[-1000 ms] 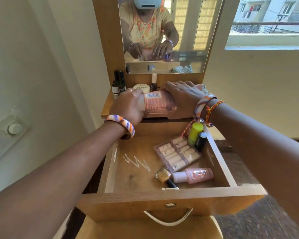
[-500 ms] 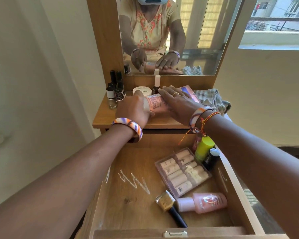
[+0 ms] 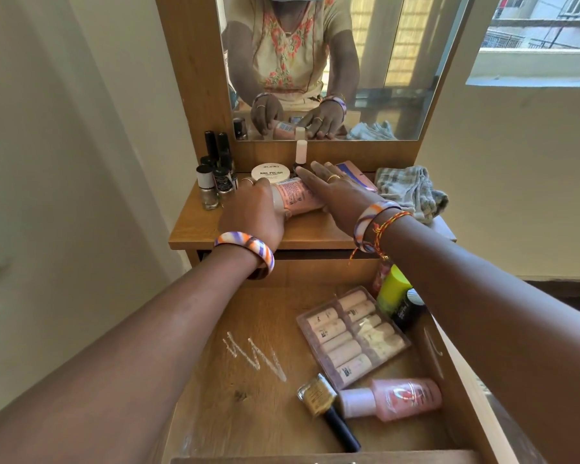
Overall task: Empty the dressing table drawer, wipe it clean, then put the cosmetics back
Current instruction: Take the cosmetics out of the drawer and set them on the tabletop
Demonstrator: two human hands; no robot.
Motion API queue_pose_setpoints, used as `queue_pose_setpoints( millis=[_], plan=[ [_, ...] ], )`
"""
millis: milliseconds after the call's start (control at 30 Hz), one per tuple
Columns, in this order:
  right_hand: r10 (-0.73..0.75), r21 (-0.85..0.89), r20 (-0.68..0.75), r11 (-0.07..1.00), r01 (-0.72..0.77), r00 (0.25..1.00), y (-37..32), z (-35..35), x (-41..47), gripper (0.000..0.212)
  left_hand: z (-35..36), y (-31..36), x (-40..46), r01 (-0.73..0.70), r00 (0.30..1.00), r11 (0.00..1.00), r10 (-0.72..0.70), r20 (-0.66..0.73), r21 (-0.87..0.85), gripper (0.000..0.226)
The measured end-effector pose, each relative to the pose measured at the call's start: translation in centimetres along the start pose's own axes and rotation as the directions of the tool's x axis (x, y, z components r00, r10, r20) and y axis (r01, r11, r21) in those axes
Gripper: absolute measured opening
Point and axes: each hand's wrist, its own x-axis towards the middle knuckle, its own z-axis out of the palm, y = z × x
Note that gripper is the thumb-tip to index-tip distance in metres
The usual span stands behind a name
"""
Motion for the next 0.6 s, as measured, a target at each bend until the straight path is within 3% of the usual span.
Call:
queue_pose_setpoints(
  millis=[300, 400, 467, 533, 600],
  plan=[
    [0.046, -0.029, -0.016, 0.998, -0.047, 0.999, -0.3, -0.1, -0.3, 0.085, -0.3, 0.6, -0.7, 0.041, 0.998, 0.999, -0.042, -0.057, -0.014, 0.050],
    [0.072, -0.002, -0.088, 0.997, -0.072, 0.994, -0.5, -0.6, -0.8, 0.087, -0.5, 1.0, -1.4, 0.057, 0.996, 0.998, -0.059, -0.063, -0.032, 0.054],
    [0.119, 0.103, -0.208, 0.990, -0.100, 0.971, -0.8, -1.1, -1.9, 0.077, -0.9, 1.2, -2.7, 0.040, 0.992, 0.999, -0.041, -0.116, -0.013, 0.054],
    [0.170, 0.233, -0.314, 0.967, -0.098, 0.934, -1.3, -1.5, -3.6, 0.054, -1.0, 1.3, -4.6, -0.012, 0.991, 0.999, 0.008, -0.136, -0.031, 0.049],
    [0.216, 0.291, -0.284, 0.948, -0.131, 0.934, -1.6, -1.5, -5.5, 0.032, -0.3, 1.4, -6.9, -0.049, 0.998, 0.993, 0.045, -0.040, -0.104, 0.039]
  ],
)
